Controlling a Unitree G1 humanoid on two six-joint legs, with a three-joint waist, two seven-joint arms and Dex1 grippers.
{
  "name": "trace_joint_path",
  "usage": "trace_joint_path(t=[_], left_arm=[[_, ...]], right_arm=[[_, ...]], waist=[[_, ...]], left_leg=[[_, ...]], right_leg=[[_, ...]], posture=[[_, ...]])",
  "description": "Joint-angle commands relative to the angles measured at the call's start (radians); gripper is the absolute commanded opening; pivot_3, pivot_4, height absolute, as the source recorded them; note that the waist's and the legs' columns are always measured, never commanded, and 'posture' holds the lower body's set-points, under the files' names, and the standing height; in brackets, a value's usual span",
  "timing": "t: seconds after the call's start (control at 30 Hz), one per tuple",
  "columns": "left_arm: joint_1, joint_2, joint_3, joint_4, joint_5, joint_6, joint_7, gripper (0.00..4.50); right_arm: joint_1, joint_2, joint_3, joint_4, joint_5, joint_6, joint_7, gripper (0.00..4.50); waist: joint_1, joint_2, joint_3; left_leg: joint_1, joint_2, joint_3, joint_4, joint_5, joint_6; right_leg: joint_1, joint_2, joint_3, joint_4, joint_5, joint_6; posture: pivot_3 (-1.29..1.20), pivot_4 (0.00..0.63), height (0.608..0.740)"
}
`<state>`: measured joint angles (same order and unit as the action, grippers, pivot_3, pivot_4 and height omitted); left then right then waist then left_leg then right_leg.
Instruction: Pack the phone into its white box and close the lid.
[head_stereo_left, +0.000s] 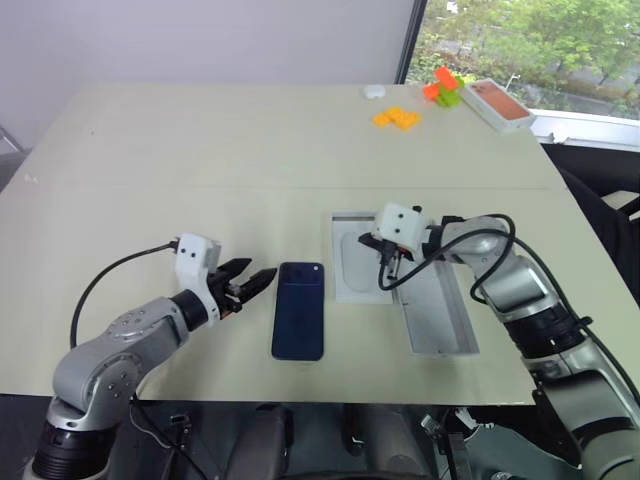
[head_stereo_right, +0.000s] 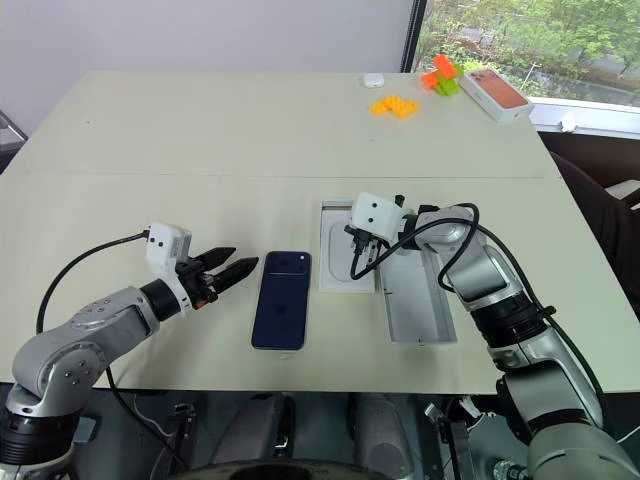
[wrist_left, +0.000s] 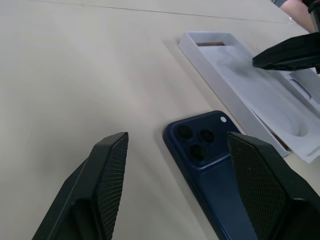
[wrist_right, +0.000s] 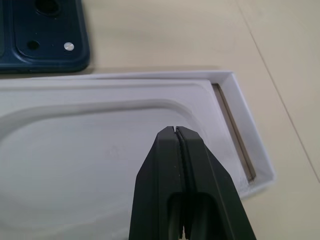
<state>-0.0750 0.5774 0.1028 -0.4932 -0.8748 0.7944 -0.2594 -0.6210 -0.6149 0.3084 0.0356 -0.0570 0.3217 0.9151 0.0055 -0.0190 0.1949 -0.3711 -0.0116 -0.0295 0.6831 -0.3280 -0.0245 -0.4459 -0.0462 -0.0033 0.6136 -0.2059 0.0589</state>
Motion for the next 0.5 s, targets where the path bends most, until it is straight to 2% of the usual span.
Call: trace_joint_path(t=[0.03, 0.3, 0.5], left_arm=[[-0.022, -0.014, 0.016, -0.027, -0.001, -0.001, -0.015, 3.31], [-0.022, -0.031, 0.03, -0.045, -0.024, 0.019, -0.032, 3.31], [0.032, -0.002, 0.031, -0.1, -0.039, 0.041, -0.076, 3.31]], right_arm=[[-0.02, 0.037, 0.006, 0.049, -0.036, 0.009, -0.047, 0.05], [-0.081, 0.115, 0.006, 0.204, -0.088, 0.0, -0.133, 0.05], [-0.117, 0.151, 0.004, 0.275, -0.102, -0.014, -0.174, 0.05]], waist=[[-0.002, 0.0, 0.0], [-0.014, 0.0, 0.0], [-0.018, 0.0, 0.0]], left_leg=[[0.0, 0.0, 0.0, 0.0, 0.0, 0.0], [0.002, 0.001, 0.0, 0.001, 0.001, -0.002], [0.002, 0.001, 0.0, 0.0, 0.001, -0.002]], right_leg=[[0.0, 0.0, 0.0, 0.0, 0.0, 0.0], [0.001, 0.001, 0.0, 0.002, 0.001, -0.002], [0.001, 0.001, 0.0, 0.002, 0.001, -0.001]], posture=[[0.0, 0.15, 0.74], [0.0, 0.15, 0.74], [0.0, 0.15, 0.74]])
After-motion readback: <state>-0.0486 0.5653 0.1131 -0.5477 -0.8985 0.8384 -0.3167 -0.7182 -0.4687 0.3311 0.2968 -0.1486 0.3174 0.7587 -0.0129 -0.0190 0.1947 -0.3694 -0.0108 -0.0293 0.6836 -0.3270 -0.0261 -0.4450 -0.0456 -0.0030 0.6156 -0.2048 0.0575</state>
